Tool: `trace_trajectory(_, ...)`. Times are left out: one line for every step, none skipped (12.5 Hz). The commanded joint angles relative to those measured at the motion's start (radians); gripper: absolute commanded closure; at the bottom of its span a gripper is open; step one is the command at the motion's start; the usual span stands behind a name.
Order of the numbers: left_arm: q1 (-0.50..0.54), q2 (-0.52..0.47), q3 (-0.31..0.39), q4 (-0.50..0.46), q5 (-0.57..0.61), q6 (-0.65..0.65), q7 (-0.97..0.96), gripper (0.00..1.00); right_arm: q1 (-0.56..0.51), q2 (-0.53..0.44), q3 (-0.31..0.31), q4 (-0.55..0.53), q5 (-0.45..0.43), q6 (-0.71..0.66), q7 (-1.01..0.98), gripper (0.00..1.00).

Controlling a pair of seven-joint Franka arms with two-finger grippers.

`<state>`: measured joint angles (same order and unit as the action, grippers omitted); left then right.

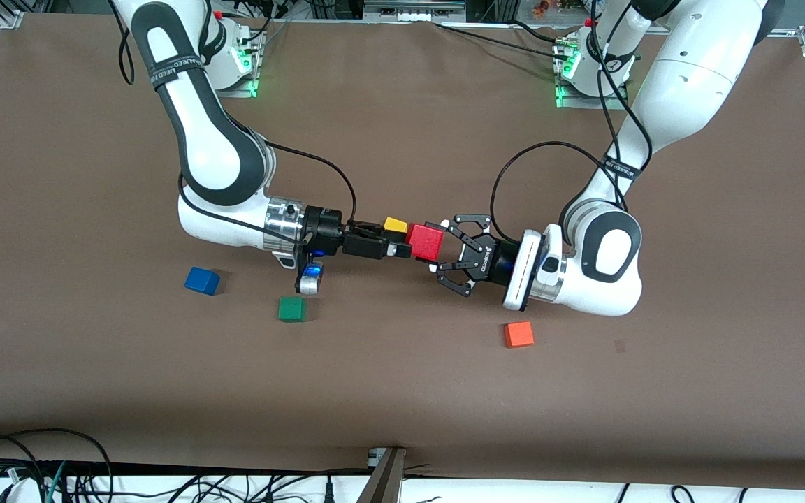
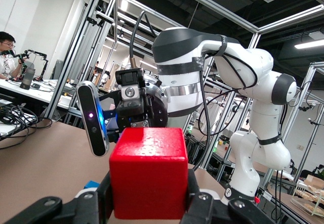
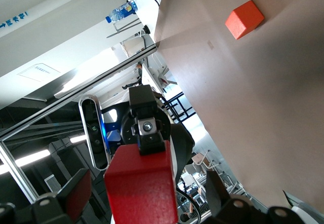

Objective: Pass red block to right arm, stack on blue
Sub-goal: 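Close the right gripper on the red cube, then open the left gripper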

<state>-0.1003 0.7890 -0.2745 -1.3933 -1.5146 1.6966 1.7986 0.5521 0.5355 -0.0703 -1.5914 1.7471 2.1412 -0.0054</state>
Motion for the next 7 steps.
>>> trace_trajectory(-0.009, 0.015, 0.006, 0.023, -0.038, 0.002, 0.01, 1.0, 0.005, -0.048, 0.001, -0.061, 0.015, 0.009, -0.013, 0.0)
trace_trajectory(-0.006, 0.013, 0.005, 0.02, -0.038, 0.0, 0.01, 1.0, 0.006, -0.048, 0.001, -0.059, 0.014, 0.009, -0.008, 0.0)
trace_trajectory(-0.007, 0.013, 0.005, 0.022, -0.039, 0.0, 0.008, 1.0, 0.006, -0.048, 0.004, -0.059, 0.014, 0.009, -0.007, 0.0)
trace_trajectory(-0.006, 0.013, 0.006, 0.023, -0.039, 0.0, -0.002, 1.0, 0.011, -0.049, 0.01, -0.059, 0.014, 0.013, -0.005, 0.0)
trace_trajectory(-0.002, 0.012, 0.005, 0.022, -0.038, -0.005, -0.008, 1.0, 0.012, -0.058, 0.014, -0.061, 0.014, 0.016, -0.004, 0.0)
trace_trajectory(0.002, 0.012, 0.006, 0.019, -0.038, -0.009, -0.008, 1.0, 0.012, -0.061, 0.014, -0.062, 0.014, 0.017, -0.004, 0.0)
trace_trajectory(0.002, 0.012, 0.006, 0.019, -0.036, -0.009, -0.008, 1.0, 0.012, -0.066, 0.014, -0.068, 0.014, 0.017, -0.004, 0.0)
